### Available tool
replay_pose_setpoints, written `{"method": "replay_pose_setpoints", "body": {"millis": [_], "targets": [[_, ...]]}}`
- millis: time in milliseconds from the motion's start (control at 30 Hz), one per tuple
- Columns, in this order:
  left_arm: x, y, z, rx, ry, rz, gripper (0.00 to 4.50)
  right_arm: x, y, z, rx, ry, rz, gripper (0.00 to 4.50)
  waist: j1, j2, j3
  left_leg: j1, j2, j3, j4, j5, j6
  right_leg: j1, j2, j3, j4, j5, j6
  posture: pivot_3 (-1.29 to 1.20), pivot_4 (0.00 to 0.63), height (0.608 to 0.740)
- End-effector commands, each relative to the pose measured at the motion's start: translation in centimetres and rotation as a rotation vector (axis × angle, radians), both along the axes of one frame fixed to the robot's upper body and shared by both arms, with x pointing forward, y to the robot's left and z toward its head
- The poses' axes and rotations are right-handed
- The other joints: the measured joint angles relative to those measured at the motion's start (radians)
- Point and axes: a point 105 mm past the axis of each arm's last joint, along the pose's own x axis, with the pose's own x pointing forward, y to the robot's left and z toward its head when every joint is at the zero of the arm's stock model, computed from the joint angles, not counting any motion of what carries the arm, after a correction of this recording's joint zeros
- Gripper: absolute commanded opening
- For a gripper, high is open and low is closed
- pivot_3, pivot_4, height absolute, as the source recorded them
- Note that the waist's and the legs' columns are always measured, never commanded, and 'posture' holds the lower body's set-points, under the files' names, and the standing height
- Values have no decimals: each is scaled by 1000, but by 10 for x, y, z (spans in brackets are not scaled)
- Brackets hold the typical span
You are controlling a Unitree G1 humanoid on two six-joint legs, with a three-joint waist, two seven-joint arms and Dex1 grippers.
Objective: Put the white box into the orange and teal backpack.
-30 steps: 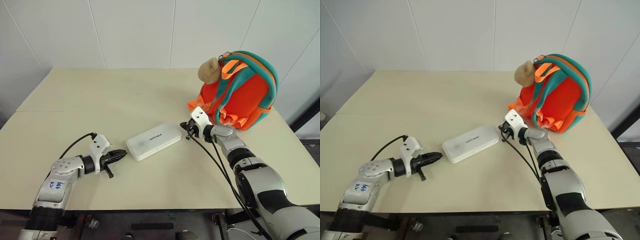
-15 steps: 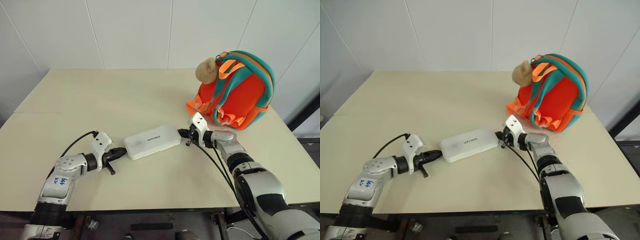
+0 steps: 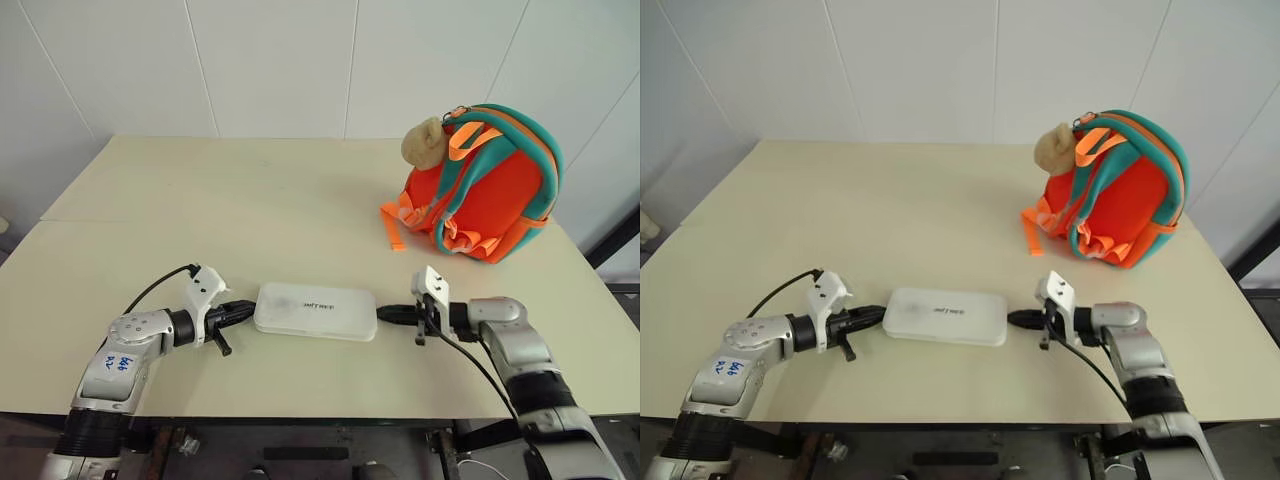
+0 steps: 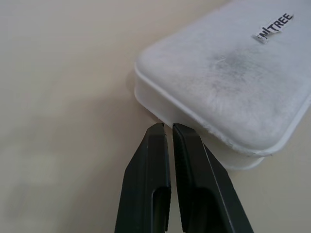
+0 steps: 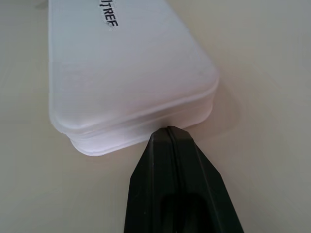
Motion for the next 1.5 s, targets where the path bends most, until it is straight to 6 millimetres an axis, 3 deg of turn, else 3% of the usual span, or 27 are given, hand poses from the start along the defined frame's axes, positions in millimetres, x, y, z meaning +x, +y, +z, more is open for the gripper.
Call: {"method": "replay_pose_setpoints", "body": {"millis": [33,400,600,633,767,967,1133,1333,1500], "targets": [[-23,-50,9,-86,-9,-234,319,-12,19,12,55,-25,50,7,1,0,0,0,0,0,1,0,0,0,0,0,0,0,0,0,150,740],[-20,-55,6,-74,-10,-240,319,9,5,18,54,-77,-66,7,0,0,0,0,0,0,1,0,1,1,0,0,-2,1,0,0,150,740],[-4,-43,5,-15,-60,-156,319,-8,11,14,45,12,17,7,2,0,0,0,0,0,0,-1,1,1,0,0,-2,1,0,0,150,740],[-1,-40,5,-17,-62,-140,498,-8,10,13,43,18,11,0,1,0,0,0,0,0,0,-1,1,1,0,0,-2,1,0,0,150,740],[4,-37,8,-25,-69,-112,1393,-6,6,14,49,21,-14,821,0,0,0,0,0,0,1,-1,1,1,0,0,-2,1,0,0,150,740],[-6,-36,3,-36,-19,-138,3133,6,-13,24,34,-21,-95,2762,1,0,0,0,0,0,0,-2,1,1,0,0,-3,0,0,0,150,740],[-14,-19,-1,-5,32,-117,4490,15,-42,34,-19,-65,-168,4384,1,0,0,-1,0,0,-1,-3,1,1,0,0,-6,0,0,0,150,740],[-17,7,5,-31,119,-115,4498,18,-68,48,-70,-106,-211,4456,1,0,0,-1,0,0,-2,-3,1,1,0,0,-7,0,0,0,150,740],[-17,19,12,-61,213,-154,4498,0,-66,51,-92,-42,-133,4456,1,0,0,-1,0,0,-2,-3,2,0,0,0,-7,0,0,0,150,740]]}}
